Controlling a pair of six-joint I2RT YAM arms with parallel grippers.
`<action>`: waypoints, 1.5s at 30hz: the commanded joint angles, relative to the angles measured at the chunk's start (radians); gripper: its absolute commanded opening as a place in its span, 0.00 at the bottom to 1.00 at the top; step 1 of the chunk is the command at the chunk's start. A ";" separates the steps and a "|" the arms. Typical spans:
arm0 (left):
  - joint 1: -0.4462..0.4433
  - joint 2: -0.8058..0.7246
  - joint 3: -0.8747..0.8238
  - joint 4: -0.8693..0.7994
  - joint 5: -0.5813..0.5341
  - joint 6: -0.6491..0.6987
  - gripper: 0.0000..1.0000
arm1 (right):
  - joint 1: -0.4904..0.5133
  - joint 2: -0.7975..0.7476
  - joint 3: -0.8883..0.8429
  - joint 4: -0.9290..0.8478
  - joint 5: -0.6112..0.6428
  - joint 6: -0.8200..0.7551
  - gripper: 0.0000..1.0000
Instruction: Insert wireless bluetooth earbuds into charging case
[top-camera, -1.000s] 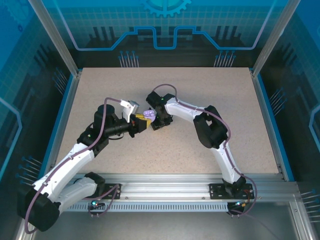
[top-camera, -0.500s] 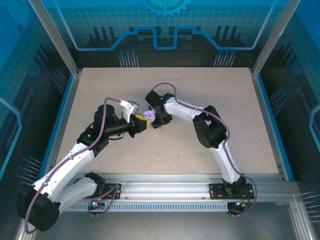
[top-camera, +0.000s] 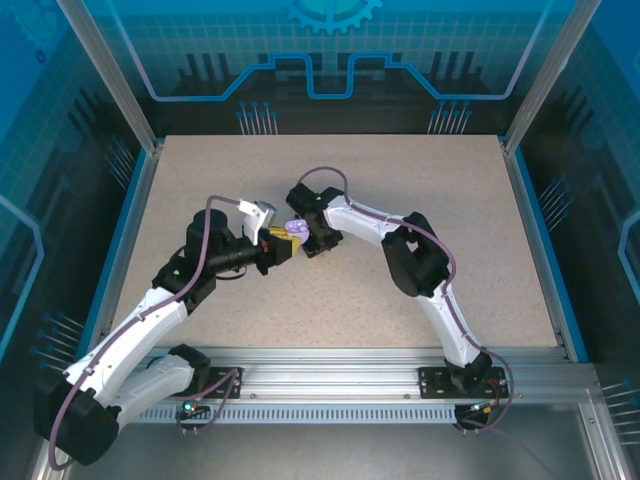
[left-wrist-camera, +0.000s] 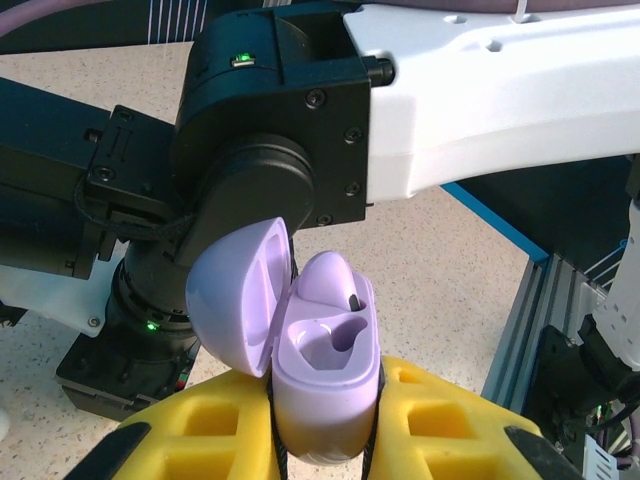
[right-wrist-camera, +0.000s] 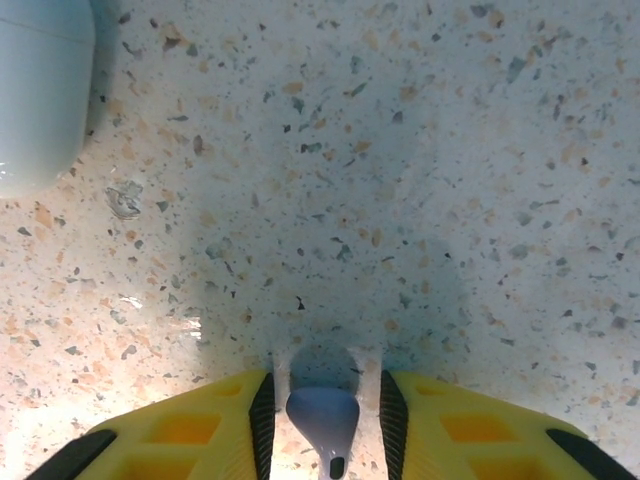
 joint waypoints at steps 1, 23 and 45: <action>0.010 -0.017 -0.011 -0.001 -0.007 0.014 0.19 | 0.023 0.049 0.001 -0.036 0.026 -0.012 0.32; 0.010 -0.006 -0.014 0.009 0.003 0.004 0.19 | -0.039 -0.096 -0.145 0.093 -0.092 0.053 0.22; 0.005 0.165 -0.027 0.073 0.010 -0.071 0.18 | -0.210 -0.363 -0.515 0.410 -0.303 0.162 0.21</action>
